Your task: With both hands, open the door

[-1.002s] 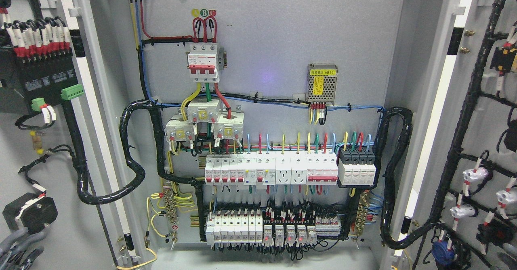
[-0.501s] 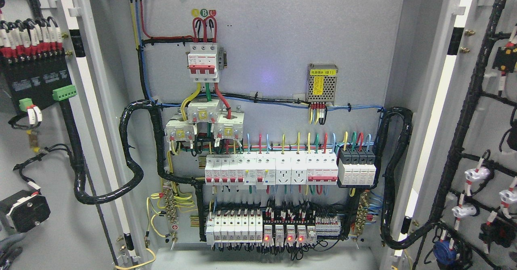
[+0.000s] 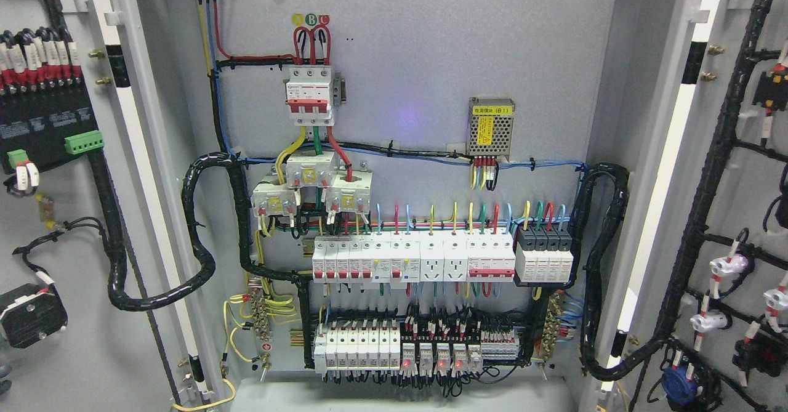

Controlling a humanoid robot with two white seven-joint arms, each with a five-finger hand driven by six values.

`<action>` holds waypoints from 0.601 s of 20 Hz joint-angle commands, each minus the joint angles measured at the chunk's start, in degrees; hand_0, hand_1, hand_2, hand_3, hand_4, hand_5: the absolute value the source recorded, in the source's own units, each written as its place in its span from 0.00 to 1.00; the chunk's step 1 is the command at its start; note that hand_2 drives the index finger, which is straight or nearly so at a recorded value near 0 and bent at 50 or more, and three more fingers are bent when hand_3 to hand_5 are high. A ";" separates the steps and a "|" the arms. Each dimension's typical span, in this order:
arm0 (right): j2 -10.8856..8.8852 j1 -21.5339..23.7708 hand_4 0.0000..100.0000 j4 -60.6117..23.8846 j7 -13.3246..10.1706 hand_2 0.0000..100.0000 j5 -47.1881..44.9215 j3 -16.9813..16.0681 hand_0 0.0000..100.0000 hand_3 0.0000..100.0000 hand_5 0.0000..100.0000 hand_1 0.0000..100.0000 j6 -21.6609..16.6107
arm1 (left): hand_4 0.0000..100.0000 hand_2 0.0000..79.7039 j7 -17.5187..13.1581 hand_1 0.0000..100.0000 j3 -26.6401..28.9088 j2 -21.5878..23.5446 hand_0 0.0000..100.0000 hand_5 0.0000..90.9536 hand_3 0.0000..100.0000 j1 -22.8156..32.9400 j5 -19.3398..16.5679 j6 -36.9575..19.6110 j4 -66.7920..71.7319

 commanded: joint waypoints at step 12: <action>-0.31 2.38 0.00 0.60 1.58 0.00 -2.63 -2.41 0.00 0.00 0.00 0.00 0.01 | 0.00 0.00 0.15 0.00 2.14 2.83 0.00 0.00 0.00 -0.15 3.00 0.10 5.10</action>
